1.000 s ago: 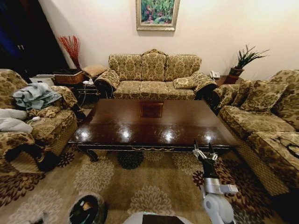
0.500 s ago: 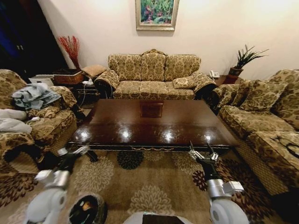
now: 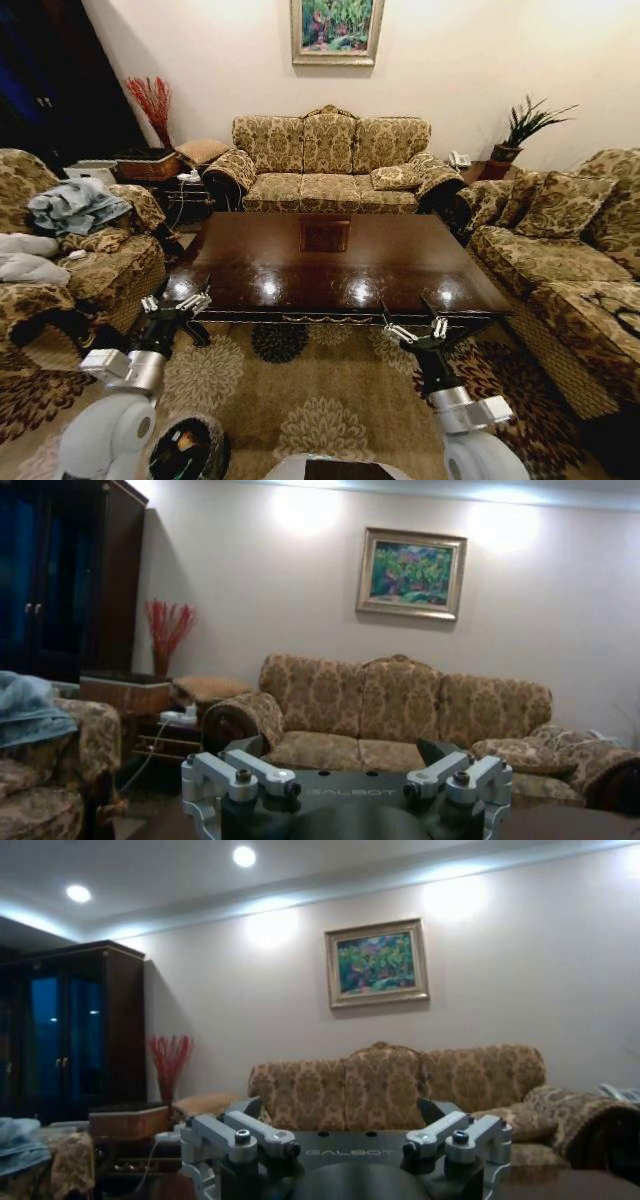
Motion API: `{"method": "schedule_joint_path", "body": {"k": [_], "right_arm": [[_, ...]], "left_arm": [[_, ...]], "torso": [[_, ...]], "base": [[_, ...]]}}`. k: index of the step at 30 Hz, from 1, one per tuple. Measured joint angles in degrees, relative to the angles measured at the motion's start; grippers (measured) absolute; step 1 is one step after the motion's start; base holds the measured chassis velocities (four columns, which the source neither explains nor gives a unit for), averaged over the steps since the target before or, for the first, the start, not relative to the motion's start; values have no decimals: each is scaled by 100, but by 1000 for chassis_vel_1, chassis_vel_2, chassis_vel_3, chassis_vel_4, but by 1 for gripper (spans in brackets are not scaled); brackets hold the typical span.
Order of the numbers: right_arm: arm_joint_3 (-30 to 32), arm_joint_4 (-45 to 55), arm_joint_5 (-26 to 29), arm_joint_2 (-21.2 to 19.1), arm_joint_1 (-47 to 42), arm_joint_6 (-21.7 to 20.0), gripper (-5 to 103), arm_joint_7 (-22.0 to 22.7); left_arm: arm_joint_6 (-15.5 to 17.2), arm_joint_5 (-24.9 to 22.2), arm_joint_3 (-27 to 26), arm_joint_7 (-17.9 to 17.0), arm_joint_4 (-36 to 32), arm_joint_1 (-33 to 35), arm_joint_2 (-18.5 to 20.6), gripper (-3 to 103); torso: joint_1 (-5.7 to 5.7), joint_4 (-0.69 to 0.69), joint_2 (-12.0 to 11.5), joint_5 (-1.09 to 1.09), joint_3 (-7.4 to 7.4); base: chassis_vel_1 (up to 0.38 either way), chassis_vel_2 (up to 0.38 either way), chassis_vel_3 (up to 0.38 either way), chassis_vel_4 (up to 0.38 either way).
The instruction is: Move to the front of the table and place the trash on the table into the trash bin.
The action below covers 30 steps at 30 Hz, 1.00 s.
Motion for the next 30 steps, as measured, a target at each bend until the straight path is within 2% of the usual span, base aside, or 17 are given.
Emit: {"method": "schedule_joint_path", "body": {"k": [21, 30], "right_arm": [[-5, 16, 32, 5, -2, -40, 100, 53], [-5, 11, 36, 5, -1, -40, 100, 56]], "left_arm": [[16, 54, -15, -13, 6, -5, -37, 100], [10, 53, -17, -13, 14, -3, -34, 100]], "torso": [[1, 1, -1, 1, 0], [1, 1, 0, 1, 0]], "base": [[6, -4, -3, 4], [122, -139, -154, 155]]}}
